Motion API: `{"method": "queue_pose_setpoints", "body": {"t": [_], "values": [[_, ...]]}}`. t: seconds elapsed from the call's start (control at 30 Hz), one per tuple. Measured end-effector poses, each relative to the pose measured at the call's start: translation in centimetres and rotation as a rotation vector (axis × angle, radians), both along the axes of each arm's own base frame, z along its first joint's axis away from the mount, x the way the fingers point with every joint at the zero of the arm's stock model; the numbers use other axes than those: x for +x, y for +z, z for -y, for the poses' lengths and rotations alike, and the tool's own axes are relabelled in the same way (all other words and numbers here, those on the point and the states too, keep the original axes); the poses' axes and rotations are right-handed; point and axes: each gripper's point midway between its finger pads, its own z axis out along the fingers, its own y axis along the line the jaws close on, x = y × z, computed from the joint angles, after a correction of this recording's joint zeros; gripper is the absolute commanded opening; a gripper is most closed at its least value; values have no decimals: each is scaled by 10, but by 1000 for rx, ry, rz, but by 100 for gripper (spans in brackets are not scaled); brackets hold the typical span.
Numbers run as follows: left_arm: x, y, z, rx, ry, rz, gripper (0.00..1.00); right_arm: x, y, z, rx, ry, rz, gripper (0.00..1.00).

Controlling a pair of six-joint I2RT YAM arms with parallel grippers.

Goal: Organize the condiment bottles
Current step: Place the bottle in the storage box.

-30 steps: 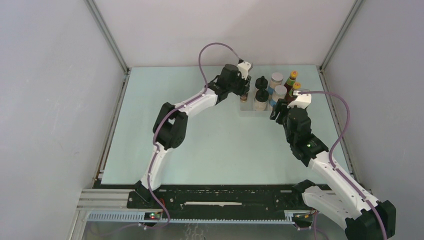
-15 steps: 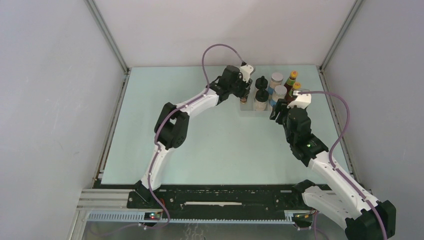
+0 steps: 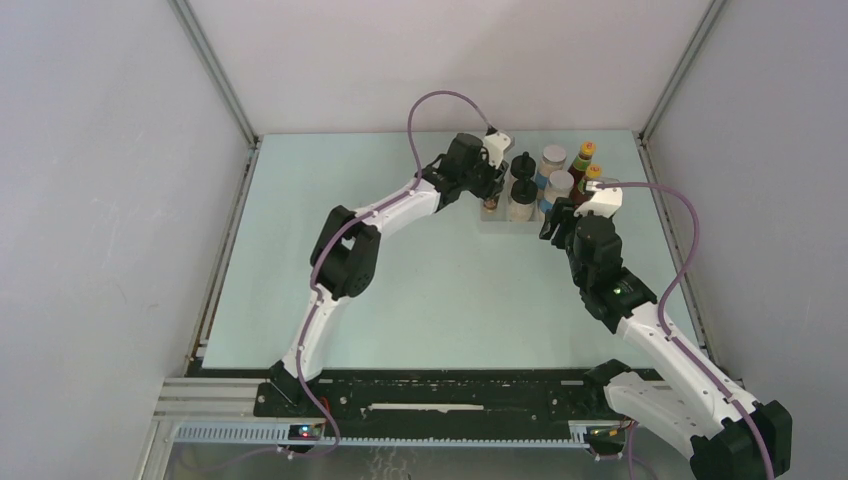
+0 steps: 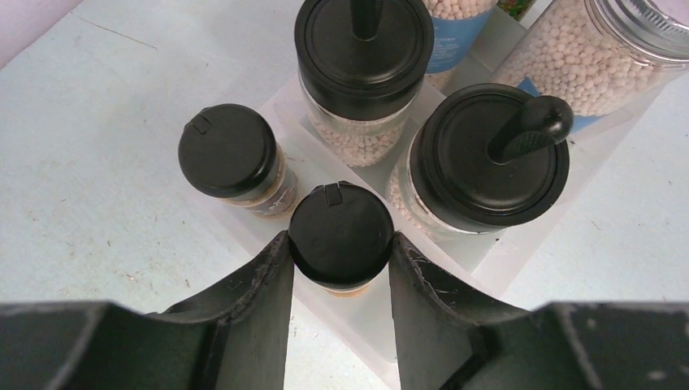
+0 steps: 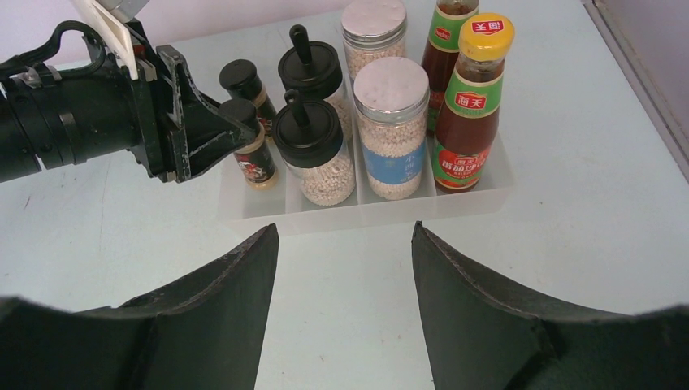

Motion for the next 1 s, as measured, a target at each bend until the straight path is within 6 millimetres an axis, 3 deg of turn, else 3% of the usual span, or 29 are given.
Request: {"method": "queue_pose_setpoints", "body": {"t": [0.17, 0.4, 1.0], "values": [[-4, -5, 3, 7, -7, -11, 47, 0, 0, 0, 0, 1, 0, 70], [-6, -8, 3, 9, -5, -23, 54, 0, -1, -1, 0, 5, -3, 70], [-7, -8, 4, -14, 20, -51, 59, 0, -1, -2, 3, 6, -4, 70]]}}
